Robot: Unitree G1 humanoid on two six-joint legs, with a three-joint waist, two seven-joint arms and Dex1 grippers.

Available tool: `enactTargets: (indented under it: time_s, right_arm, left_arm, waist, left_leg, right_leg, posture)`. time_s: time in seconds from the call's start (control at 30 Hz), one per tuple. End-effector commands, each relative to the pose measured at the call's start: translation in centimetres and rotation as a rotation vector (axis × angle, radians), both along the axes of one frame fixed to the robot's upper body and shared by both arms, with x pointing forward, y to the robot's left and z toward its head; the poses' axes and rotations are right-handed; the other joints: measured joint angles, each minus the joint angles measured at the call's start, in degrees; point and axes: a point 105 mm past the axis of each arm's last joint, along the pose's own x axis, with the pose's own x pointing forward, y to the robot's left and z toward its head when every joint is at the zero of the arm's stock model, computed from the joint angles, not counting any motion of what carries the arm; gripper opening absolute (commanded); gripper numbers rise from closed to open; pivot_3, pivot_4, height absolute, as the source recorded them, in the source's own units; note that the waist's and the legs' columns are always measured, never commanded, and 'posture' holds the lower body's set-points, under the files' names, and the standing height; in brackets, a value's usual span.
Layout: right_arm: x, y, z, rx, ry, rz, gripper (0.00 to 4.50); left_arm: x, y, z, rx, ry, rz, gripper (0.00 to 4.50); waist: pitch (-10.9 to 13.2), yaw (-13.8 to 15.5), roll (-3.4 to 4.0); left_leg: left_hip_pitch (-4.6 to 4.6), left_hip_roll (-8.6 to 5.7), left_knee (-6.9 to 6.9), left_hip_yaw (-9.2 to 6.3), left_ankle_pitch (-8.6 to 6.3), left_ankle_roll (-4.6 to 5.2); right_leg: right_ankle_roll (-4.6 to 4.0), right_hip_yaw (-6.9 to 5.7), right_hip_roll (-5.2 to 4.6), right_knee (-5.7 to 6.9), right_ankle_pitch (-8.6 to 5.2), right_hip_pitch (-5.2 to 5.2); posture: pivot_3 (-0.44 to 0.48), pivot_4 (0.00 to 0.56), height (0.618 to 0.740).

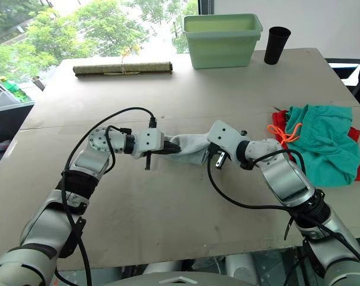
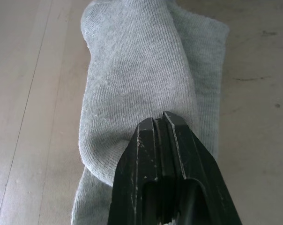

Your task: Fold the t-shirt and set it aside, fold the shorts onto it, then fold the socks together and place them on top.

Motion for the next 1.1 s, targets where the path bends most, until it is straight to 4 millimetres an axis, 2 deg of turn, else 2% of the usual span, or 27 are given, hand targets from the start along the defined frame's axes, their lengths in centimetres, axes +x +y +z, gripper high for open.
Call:
enactTargets:
  time_s: [0.03,0.07,0.2,0.4,0.5,0.63,0.67,0.77,0.8,0.87,0.9,1.1]
  right_arm:
    - [0.1,-0.3,1.3,0.015,-0.054,-0.008,0.00]
    - [0.1,-0.3,1.3,0.016,-0.053,-0.010,0.00]
    - [0.2,-0.4,1.2,0.021,-0.050,-0.016,0.00]
    - [0.2,-0.3,1.2,0.027,-0.050,-0.019,0.00]
    - [0.2,-0.3,1.2,0.028,-0.047,-0.021,0.00]
    - [-0.1,-0.4,0.7,0.047,0.013,-0.007,0.00]
    - [-0.2,-0.4,0.7,0.070,0.036,-0.007,0.00]
    - [0.3,-1.1,0.7,0.067,0.028,-0.031,0.98]
    - [0.6,-1.3,0.8,0.058,0.006,-0.051,1.39]
    - [0.8,-1.5,0.8,0.054,-0.007,-0.063,2.52]
    - [0.7,-1.5,0.7,0.056,0.001,-0.055,2.91]
    - [0.3,-1.2,0.7,0.064,0.017,-0.031,2.91]
  left_arm:
    - [-0.1,0.0,2.3,-0.057,0.018,-0.018,0.69]
    - [0.0,0.1,2.4,-0.053,0.009,-0.011,0.95]
    - [0.0,0.3,2.5,-0.047,0.021,-0.001,2.80]
    - [0.9,0.6,1.2,0.028,-0.033,0.010,2.80]
    - [1.3,0.3,0.8,0.032,-0.045,0.012,1.96]
    - [1.5,0.1,0.8,0.000,-0.019,0.011,0.05]
    - [1.5,0.1,0.7,0.001,-0.014,0.010,0.05]
    - [1.5,0.3,0.6,0.004,-0.006,0.006,0.00]
    - [1.5,0.3,0.6,0.003,-0.006,0.005,0.00]
    - [1.5,0.3,0.6,0.001,-0.006,0.003,0.00]
    - [1.5,0.3,0.6,0.000,-0.006,0.002,0.00]
    - [1.4,0.3,0.7,-0.007,-0.010,-0.002,0.00]
  waist:
    - [0.00,-0.03,0.00]
    - [0.00,-0.04,0.00]
    - [0.00,-0.08,0.00]
    - [0.00,0.02,0.00]
    - [0.00,0.01,-0.01]
    - [0.00,-0.05,-0.01]
    - [0.00,-0.07,-0.01]
    - [-0.01,-0.05,-0.01]
    - [-0.01,-0.05,-0.01]
    - [-0.01,-0.04,-0.01]
    - [0.00,-0.04,-0.01]
    - [-0.01,-0.05,-0.01]
  left_leg:
    - [0.00,0.00,0.00,0.00,0.00,0.00]
    - [0.00,0.00,0.00,0.00,0.00,0.00]
    - [0.01,0.00,0.00,-0.01,0.00,0.00]
    - [0.00,-0.01,0.02,-0.01,0.00,0.00]
    - [0.01,-0.02,0.03,-0.01,0.00,0.00]
    - [0.00,-0.02,0.04,-0.01,0.00,0.00]
    - [0.00,-0.02,0.04,-0.01,0.00,0.00]
    - [0.00,-0.02,0.04,-0.01,0.00,0.00]
    - [0.01,-0.02,0.04,-0.01,0.00,0.00]
    - [0.00,-0.02,0.04,-0.01,0.00,0.00]
    - [0.00,-0.02,0.04,-0.01,0.00,0.00]
    - [0.00,-0.02,0.04,-0.01,0.00,0.00]
  right_leg:
    - [0.00,0.00,0.00,0.00,0.00,0.00]
    - [0.00,0.00,0.00,0.00,0.00,0.00]
    - [0.00,-0.01,0.01,0.00,0.00,0.00]
    - [0.00,-0.03,0.00,0.00,0.00,0.01]
    - [0.00,-0.04,-0.01,0.00,0.00,0.01]
    - [0.00,-0.04,-0.01,0.01,0.00,0.01]
    - [0.00,-0.04,-0.01,0.00,0.00,0.00]
    - [0.00,-0.04,-0.01,0.01,0.00,0.00]
    - [0.00,-0.04,-0.01,0.01,0.00,0.01]
    - [0.00,-0.04,-0.01,0.01,0.00,0.00]
    - [0.00,-0.05,-0.01,0.02,0.00,0.00]
    - [0.00,-0.04,-0.01,0.01,0.00,0.00]
  posture:
    - [0.000,0.150,0.740]
    - [0.000,0.150,0.740]
    - [0.000,0.150,0.740]
    - [0.000,0.150,0.740]
    - [0.000,0.150,0.740]
    - [0.000,0.150,0.740]
    - [0.000,0.150,0.740]
    - [0.000,0.150,0.740]
    - [0.000,0.150,0.740]
    - [0.000,0.150,0.740]
    - [0.000,0.150,0.740]
    - [0.000,0.150,0.740]
